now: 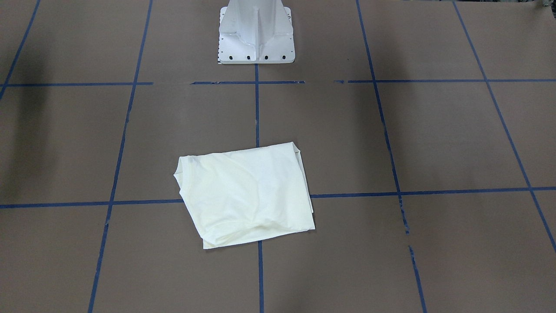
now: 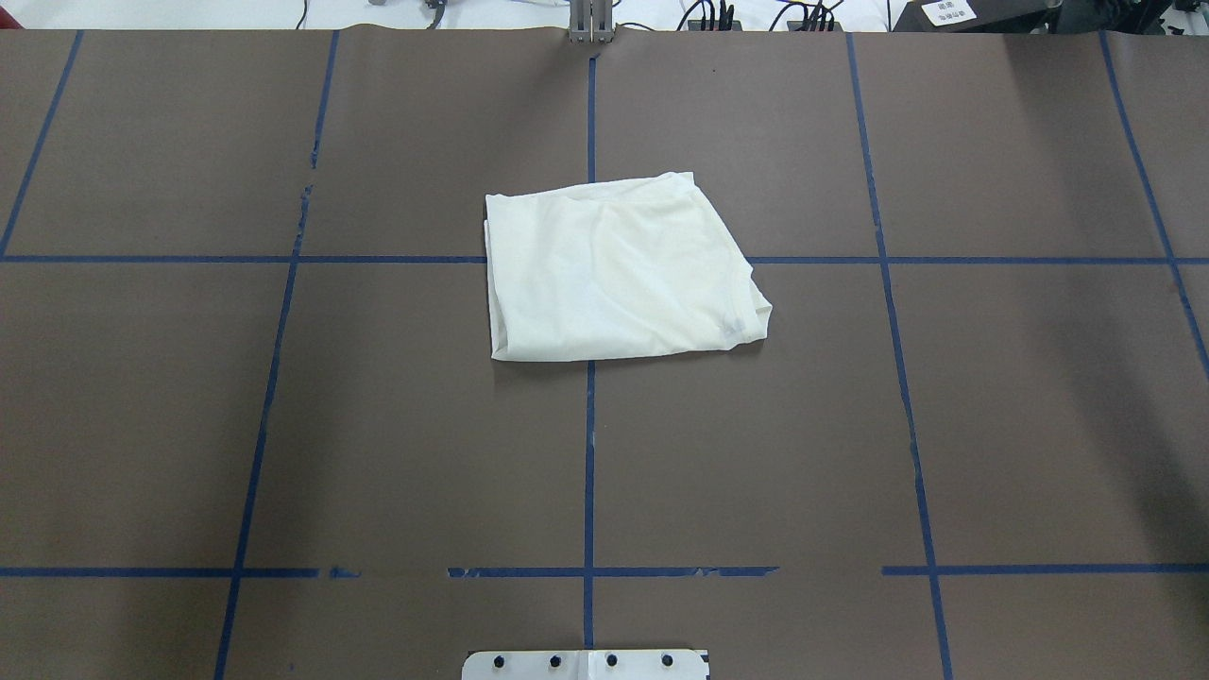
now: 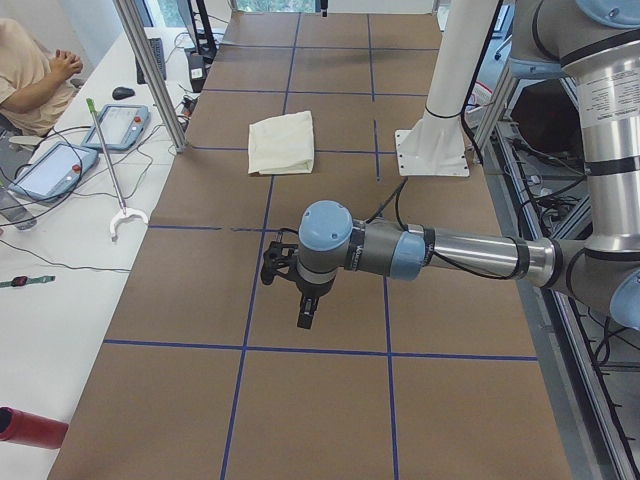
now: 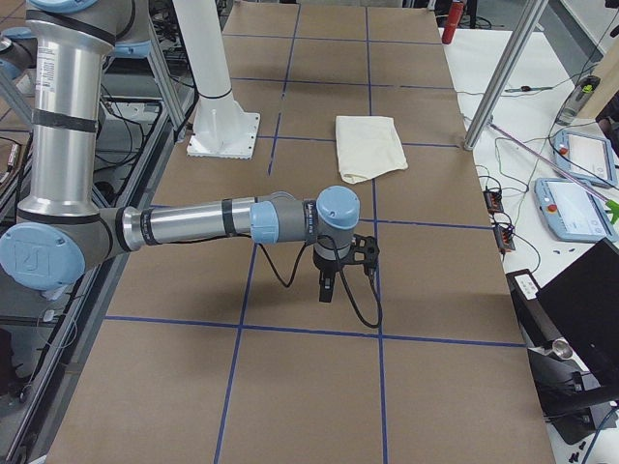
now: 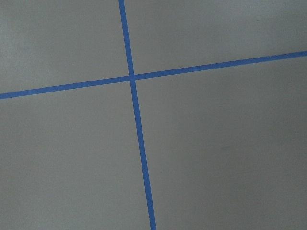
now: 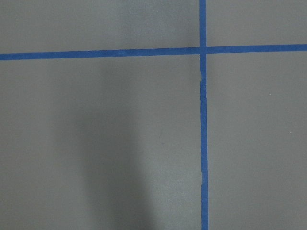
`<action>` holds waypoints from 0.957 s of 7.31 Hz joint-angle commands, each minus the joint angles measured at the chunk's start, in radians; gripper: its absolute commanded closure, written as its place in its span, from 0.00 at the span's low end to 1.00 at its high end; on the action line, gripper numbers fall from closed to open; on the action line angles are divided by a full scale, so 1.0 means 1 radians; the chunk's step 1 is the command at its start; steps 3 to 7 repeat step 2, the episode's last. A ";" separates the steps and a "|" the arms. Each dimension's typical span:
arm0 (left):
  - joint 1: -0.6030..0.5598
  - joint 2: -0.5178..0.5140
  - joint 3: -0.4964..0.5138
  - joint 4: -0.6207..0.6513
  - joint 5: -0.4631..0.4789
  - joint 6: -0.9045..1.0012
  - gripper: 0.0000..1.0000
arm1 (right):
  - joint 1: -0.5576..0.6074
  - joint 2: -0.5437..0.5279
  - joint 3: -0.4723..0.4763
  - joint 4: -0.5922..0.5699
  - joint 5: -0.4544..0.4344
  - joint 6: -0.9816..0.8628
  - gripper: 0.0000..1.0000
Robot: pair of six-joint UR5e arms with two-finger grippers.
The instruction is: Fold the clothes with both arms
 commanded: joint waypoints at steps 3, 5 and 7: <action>0.086 -0.031 0.019 0.042 0.019 0.001 0.00 | 0.000 0.003 -0.016 0.000 0.000 0.000 0.00; 0.086 -0.031 0.019 0.042 0.019 0.001 0.00 | 0.000 0.003 -0.016 0.000 0.000 0.000 0.00; 0.086 -0.031 0.019 0.042 0.019 0.001 0.00 | 0.000 0.003 -0.016 0.000 0.000 0.000 0.00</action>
